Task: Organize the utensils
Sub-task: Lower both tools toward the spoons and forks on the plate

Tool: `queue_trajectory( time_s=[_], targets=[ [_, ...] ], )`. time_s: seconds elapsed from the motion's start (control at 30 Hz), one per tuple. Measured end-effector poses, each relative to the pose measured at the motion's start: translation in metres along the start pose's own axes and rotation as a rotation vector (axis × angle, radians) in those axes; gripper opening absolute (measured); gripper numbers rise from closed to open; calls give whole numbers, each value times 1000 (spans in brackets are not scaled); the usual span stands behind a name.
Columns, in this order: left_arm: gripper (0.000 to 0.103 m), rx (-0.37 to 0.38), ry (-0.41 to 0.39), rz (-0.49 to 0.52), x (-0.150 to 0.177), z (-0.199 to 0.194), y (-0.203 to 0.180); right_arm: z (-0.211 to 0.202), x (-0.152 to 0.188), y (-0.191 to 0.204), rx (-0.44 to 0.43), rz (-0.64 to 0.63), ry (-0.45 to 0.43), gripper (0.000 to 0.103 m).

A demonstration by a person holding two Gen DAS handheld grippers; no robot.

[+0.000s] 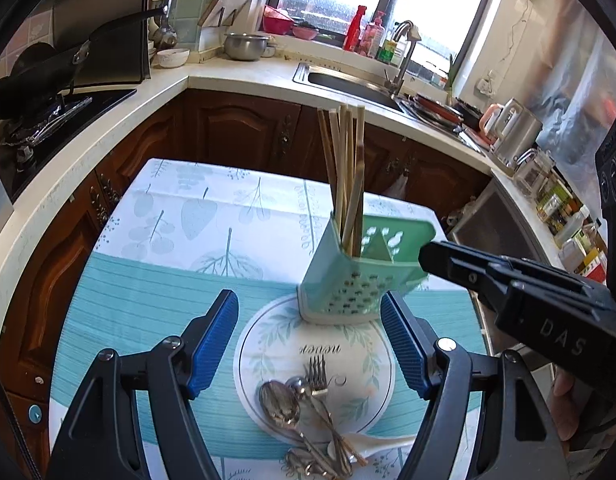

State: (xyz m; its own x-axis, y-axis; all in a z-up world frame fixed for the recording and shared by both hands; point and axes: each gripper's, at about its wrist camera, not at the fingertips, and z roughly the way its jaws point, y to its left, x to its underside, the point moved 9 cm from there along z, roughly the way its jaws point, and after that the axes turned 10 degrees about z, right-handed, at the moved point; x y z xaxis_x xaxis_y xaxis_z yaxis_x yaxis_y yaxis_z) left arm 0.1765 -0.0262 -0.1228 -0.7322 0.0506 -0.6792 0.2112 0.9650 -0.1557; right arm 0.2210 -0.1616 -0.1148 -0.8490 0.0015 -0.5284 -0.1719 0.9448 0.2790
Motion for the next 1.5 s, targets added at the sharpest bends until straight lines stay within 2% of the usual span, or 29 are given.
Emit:
queue_trajectory(
  time_s=[0.17,0.37,0.63,0.9,1.03,1.3,1.37,1.43,1.5],
  targets=[
    [72,-10,46,9,22,0,2,4,33,-12,0,27,39,11],
    [72,-20,120,7,53,3,6,9,71,-28,12,78,76,22],
    [72,-24,237,14,104,12,13,25,117,-54,36,146,138,22],
    [72,32,349,-45,140,28,16,38,158,-79,51,197,202,22],
    [72,81,377,-98,147,39,14,44,172,-79,45,192,231,22],
    [71,142,353,-128,137,71,23,61,188,-66,9,166,265,22],
    [68,164,351,-124,136,79,24,64,187,-63,2,161,272,22],
    [60,198,358,-120,138,88,24,68,189,-60,-9,156,279,22],
    [56,220,366,-110,139,95,23,73,190,-56,-20,148,285,22]
  ],
)
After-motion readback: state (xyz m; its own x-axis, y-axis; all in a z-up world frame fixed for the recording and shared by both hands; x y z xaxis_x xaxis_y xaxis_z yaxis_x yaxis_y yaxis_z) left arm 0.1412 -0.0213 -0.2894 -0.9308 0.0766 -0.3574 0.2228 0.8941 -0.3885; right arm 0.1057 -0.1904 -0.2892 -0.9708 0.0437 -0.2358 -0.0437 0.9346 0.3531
